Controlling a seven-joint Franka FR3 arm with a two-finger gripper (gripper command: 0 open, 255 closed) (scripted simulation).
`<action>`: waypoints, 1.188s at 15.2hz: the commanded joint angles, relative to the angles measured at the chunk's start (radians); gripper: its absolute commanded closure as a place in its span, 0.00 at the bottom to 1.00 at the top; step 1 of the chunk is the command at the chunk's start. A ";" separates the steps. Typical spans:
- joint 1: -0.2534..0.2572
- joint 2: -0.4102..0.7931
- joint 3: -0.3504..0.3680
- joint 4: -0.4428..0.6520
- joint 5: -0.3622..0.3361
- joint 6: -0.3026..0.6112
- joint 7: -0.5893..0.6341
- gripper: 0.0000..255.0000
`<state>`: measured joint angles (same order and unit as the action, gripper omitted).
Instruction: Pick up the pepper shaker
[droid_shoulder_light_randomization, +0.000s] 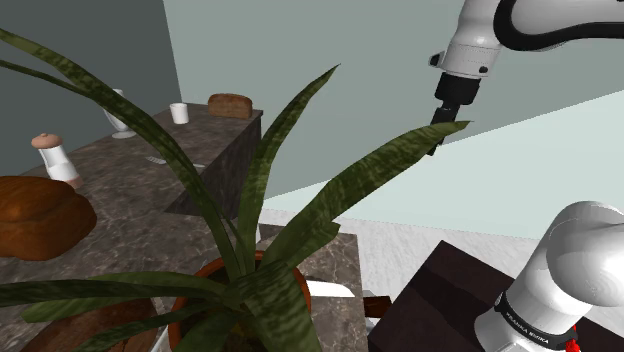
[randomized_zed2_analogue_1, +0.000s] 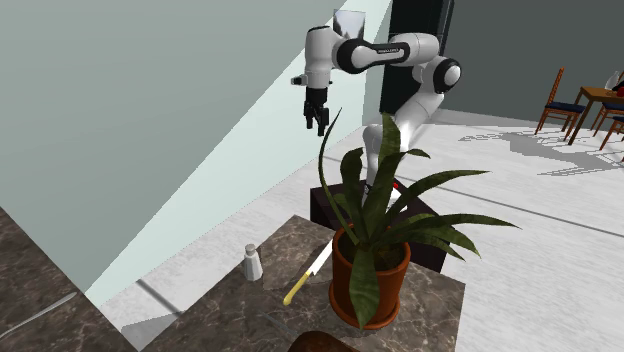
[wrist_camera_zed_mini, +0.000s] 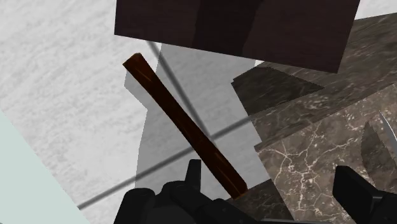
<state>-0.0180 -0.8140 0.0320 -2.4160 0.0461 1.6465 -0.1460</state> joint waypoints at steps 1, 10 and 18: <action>0.000 0.000 0.000 0.000 0.000 0.000 0.000 0.00; 0.043 0.244 0.143 0.045 0.046 0.234 0.115 0.00; 0.055 0.509 0.264 0.171 0.009 0.399 0.235 0.00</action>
<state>0.0347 -0.3389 0.2793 -2.2584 0.0624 2.0217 0.0693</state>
